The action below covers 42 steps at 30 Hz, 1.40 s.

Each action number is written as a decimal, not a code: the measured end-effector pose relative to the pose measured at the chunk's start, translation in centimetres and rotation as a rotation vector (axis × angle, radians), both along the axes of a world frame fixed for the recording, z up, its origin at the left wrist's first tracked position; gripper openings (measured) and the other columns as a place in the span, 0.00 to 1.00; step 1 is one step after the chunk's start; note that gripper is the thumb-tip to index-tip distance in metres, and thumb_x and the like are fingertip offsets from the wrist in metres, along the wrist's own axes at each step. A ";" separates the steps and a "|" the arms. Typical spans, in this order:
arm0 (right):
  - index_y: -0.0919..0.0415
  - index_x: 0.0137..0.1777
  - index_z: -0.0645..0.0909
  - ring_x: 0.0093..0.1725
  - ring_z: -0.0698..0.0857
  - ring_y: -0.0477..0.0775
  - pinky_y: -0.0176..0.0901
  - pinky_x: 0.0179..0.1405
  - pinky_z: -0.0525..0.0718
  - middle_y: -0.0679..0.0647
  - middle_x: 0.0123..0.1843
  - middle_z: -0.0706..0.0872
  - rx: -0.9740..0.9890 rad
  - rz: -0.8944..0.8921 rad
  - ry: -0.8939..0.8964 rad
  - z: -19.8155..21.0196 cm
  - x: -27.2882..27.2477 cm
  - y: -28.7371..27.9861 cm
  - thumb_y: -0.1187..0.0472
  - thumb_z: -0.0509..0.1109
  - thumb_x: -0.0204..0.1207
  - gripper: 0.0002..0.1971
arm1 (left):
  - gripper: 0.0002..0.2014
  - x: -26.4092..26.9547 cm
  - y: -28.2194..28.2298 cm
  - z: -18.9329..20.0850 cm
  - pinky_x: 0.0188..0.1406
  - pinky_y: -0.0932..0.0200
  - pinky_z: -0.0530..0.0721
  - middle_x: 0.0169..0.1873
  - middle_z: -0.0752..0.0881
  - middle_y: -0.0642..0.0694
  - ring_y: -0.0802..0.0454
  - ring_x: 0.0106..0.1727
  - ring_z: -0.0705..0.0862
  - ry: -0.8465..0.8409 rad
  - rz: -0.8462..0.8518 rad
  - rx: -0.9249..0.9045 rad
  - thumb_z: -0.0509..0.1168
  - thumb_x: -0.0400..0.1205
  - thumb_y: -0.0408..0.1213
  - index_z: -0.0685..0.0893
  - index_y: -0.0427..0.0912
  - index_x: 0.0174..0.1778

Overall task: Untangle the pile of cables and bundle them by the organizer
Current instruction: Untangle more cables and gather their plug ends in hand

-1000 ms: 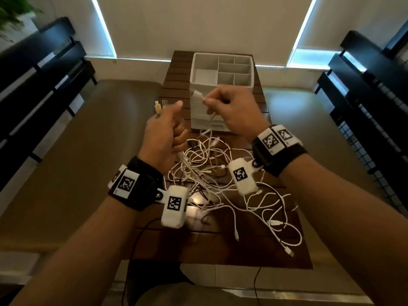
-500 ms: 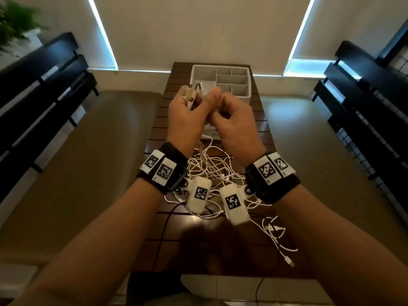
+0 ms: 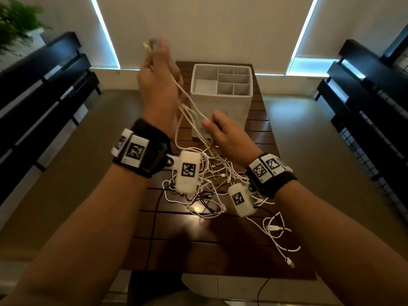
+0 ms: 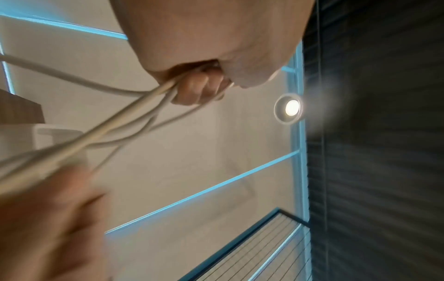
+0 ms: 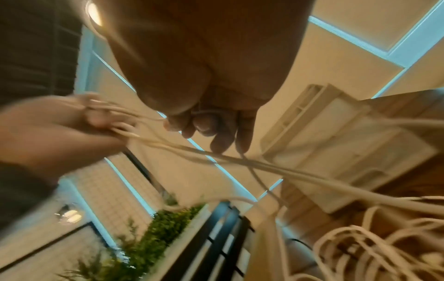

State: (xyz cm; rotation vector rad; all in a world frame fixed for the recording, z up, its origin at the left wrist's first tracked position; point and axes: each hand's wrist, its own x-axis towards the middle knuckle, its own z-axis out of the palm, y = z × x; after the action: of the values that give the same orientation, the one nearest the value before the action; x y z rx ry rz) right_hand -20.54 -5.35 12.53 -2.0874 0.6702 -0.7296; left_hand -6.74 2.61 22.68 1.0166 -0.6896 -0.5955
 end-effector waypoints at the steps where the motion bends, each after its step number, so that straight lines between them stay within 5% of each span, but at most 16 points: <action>1: 0.56 0.48 0.77 0.32 0.82 0.48 0.51 0.35 0.84 0.48 0.36 0.82 0.011 -0.004 0.057 -1.3 -0.4 -0.7 0.52 0.62 0.92 0.11 | 0.20 0.5 0.3 0.7 0.24 0.58 0.71 0.27 0.74 0.51 0.53 0.26 0.72 0.025 -0.013 -0.039 0.60 0.94 0.49 0.75 0.48 0.35; 3: 0.51 0.46 0.77 0.35 0.82 0.49 0.61 0.42 0.85 0.47 0.38 0.82 0.001 -0.015 0.198 -3.4 -1.4 -1.9 0.51 0.61 0.92 0.12 | 0.19 1.5 0.8 1.6 0.32 0.55 0.79 0.30 0.78 0.51 0.52 0.32 0.79 0.043 -0.039 -0.094 0.59 0.94 0.49 0.76 0.47 0.37; 6: 0.55 0.46 0.82 0.38 0.83 0.53 0.64 0.46 0.85 0.52 0.38 0.84 0.062 -0.033 0.288 -4.0 -2.4 -3.5 0.50 0.61 0.92 0.16 | 0.19 2.3 1.1 1.7 0.37 0.51 0.83 0.30 0.76 0.49 0.51 0.31 0.79 0.082 -0.117 -0.130 0.59 0.94 0.49 0.76 0.46 0.37; 11: 0.56 0.51 0.84 0.35 0.86 0.54 0.54 0.41 0.88 0.53 0.35 0.86 0.013 -0.157 -0.043 1.1 -2.7 -4.5 0.49 0.58 0.93 0.17 | 0.21 2.5 1.2 0.3 0.18 0.60 0.61 0.24 0.66 0.53 0.55 0.22 0.61 0.082 -0.085 -0.037 0.63 0.92 0.47 0.72 0.51 0.31; 14: 0.56 0.54 0.85 0.34 0.87 0.53 0.51 0.39 0.88 0.54 0.34 0.87 -0.135 -0.064 0.117 4.1 -2.5 -4.3 0.51 0.59 0.93 0.15 | 0.22 2.1 1.0 -0.2 0.17 0.63 0.59 0.21 0.65 0.53 0.56 0.19 0.60 0.077 -0.057 0.009 0.67 0.90 0.40 0.70 0.52 0.29; 18: 0.60 0.58 0.85 0.33 0.87 0.60 0.54 0.30 0.87 0.63 0.37 0.86 -0.213 -0.152 -0.234 9.2 -2.4 -4.7 0.53 0.59 0.93 0.15 | 0.22 1.6 0.9 -0.7 0.18 0.64 0.57 0.20 0.63 0.52 0.56 0.17 0.58 0.116 -0.051 0.051 0.68 0.88 0.35 0.69 0.52 0.29; 20: 0.62 0.59 0.85 0.36 0.89 0.63 0.55 0.34 0.90 0.61 0.38 0.88 -0.250 -0.036 -0.112 10.3 -1.9 -4.5 0.54 0.59 0.93 0.15 | 0.23 1.2 1.1 -0.8 0.19 0.63 0.57 0.21 0.63 0.52 0.56 0.18 0.59 0.137 -0.052 0.056 0.67 0.89 0.38 0.70 0.52 0.27; 22: 0.59 0.57 0.87 0.38 0.91 0.53 0.56 0.46 0.92 0.54 0.38 0.90 -0.306 -0.021 0.085 10.4 -1.8 -4.6 0.54 0.60 0.93 0.15 | 0.23 1.0 1.3 -0.7 0.19 0.62 0.57 0.21 0.64 0.51 0.56 0.18 0.59 0.170 -0.051 0.048 0.67 0.90 0.40 0.70 0.52 0.27; 24: 0.59 0.56 0.87 0.36 0.90 0.50 0.55 0.45 0.90 0.52 0.35 0.89 -0.388 -0.129 -0.037 11.5 -2.4 -5.0 0.55 0.60 0.92 0.14 | 0.24 1.4 1.6 -0.6 0.18 0.63 0.57 0.21 0.64 0.52 0.56 0.18 0.58 0.185 -0.061 0.040 0.67 0.90 0.42 0.69 0.52 0.27; 27: 0.67 0.59 0.86 0.31 0.88 0.61 0.47 0.34 0.86 0.62 0.32 0.86 -0.298 -0.056 -0.195 12.5 -3.5 -4.5 0.54 0.59 0.93 0.18 | 0.26 2.3 2.1 -0.6 0.18 0.62 0.58 0.22 0.62 0.53 0.55 0.20 0.58 0.196 -0.101 0.014 0.65 0.91 0.45 0.68 0.53 0.26; 30: 0.61 0.56 0.87 0.26 0.81 0.51 0.40 0.28 0.79 0.52 0.30 0.81 -0.132 0.026 0.125 8.0 -3.3 -3.7 0.50 0.59 0.93 0.18 | 0.26 2.3 2.4 -0.1 0.16 0.61 0.58 0.21 0.61 0.54 0.56 0.20 0.58 0.200 -0.158 -0.041 0.63 0.92 0.46 0.67 0.53 0.25; 34: 0.54 0.54 0.85 0.43 0.85 0.53 0.45 0.48 0.77 0.49 0.42 0.85 -0.235 0.048 0.575 -1.3 -6.0 -3.8 0.51 0.59 0.92 0.14 | 0.28 2.6 3.1 0.6 0.17 0.61 0.58 0.21 0.60 0.54 0.56 0.20 0.57 0.212 -0.162 -0.088 0.62 0.93 0.46 0.65 0.53 0.25; 37: 0.54 0.51 0.81 0.43 0.85 0.56 0.53 0.48 0.83 0.51 0.41 0.86 -0.149 0.051 0.767 -6.5 -9.1 -3.4 0.49 0.59 0.92 0.14 | 0.27 3.1 3.4 0.5 0.17 0.62 0.59 0.22 0.60 0.54 0.56 0.20 0.57 0.232 -0.157 -0.103 0.61 0.93 0.47 0.65 0.53 0.25; 39: 0.58 0.59 0.81 0.50 0.86 0.57 0.55 0.55 0.84 0.54 0.51 0.87 -0.091 0.088 0.901 -8.3 -10.2 -2.9 0.43 0.63 0.88 0.17 | 0.27 2.9 3.5 0.2 0.16 0.62 0.59 0.21 0.60 0.54 0.56 0.20 0.57 0.242 -0.187 -0.090 0.61 0.93 0.47 0.65 0.53 0.25; 42: 0.54 0.80 0.72 0.72 0.78 0.54 0.56 0.73 0.81 0.53 0.75 0.78 -0.052 0.097 0.873 -5.6 -10.6 -1.7 0.32 0.76 0.73 0.41 | 0.27 1.5 3.3 -0.4 0.15 0.62 0.58 0.21 0.60 0.54 0.56 0.19 0.56 0.224 -0.255 -0.052 0.61 0.93 0.48 0.63 0.52 0.26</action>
State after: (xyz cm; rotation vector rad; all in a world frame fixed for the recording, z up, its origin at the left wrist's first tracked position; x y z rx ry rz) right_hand -31.11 -7.07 6.93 -2.4353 0.9955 0.2734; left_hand -5.22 5.93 22.32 0.8039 -0.6364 -0.8950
